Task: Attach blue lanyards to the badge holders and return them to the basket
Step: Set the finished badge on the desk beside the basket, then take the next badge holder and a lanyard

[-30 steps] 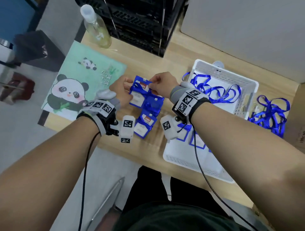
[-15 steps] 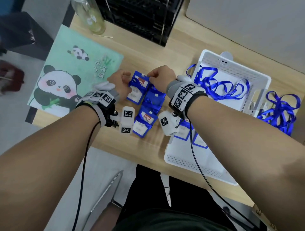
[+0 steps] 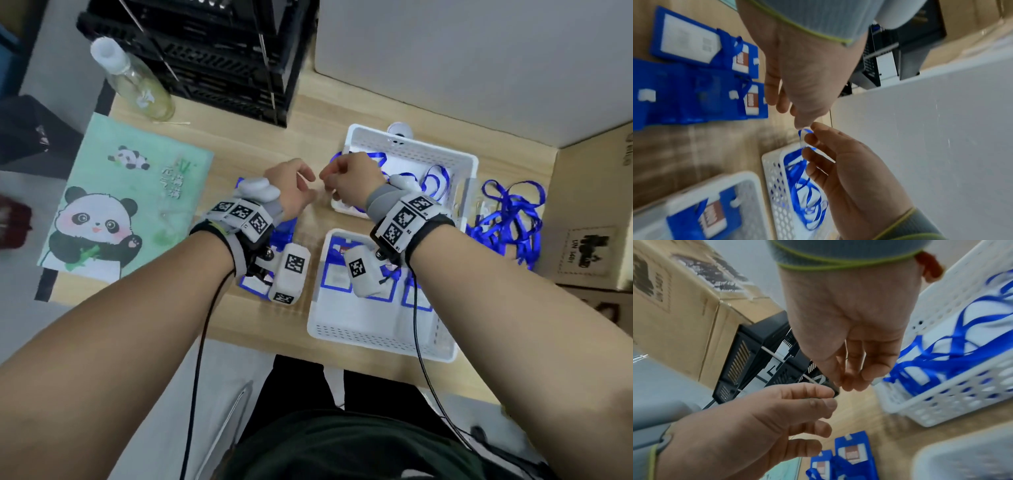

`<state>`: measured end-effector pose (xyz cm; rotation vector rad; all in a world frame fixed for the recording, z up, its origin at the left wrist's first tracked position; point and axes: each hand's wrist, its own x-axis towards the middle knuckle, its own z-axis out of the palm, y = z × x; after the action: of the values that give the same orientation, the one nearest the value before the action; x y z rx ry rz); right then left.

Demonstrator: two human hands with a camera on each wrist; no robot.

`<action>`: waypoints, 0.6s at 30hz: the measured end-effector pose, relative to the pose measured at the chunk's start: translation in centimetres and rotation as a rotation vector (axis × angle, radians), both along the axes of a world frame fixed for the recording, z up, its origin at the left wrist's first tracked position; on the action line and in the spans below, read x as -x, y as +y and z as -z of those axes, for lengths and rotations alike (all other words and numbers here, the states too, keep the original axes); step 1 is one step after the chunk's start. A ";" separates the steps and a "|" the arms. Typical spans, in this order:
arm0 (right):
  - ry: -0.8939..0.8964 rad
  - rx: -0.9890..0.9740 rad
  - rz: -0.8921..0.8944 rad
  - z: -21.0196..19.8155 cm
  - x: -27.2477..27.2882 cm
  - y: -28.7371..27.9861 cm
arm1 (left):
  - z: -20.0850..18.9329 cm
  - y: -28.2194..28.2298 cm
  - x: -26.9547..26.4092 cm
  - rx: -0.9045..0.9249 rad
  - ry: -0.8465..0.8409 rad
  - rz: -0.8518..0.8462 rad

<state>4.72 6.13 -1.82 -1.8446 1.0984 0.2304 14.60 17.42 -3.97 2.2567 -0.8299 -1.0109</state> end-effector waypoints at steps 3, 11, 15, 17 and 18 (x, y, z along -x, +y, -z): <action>0.041 -0.069 0.070 -0.1 3.5 -0.3 | 0.2 -0.9 2.7 -0.041 -0.018 0.096; 0.215 -0.309 0.057 0.8 9.9 0.9 | 1.9 -0.2 7.1 -0.169 -0.114 0.294; 0.387 -0.288 -0.024 2.7 11.3 2.0 | 2.4 0.1 7.8 -0.156 -0.167 0.250; 0.404 -0.281 -0.010 4.2 12.1 2.3 | 2.5 0.1 8.1 -0.133 -0.185 0.234; 0.402 -0.286 0.014 4.8 12.4 2.6 | 2.6 0.3 8.1 -0.115 -0.186 0.226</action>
<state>-7.64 8.78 -6.61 -1.5691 1.2722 0.7369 6.48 17.69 -6.60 2.4228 -1.1539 -0.9789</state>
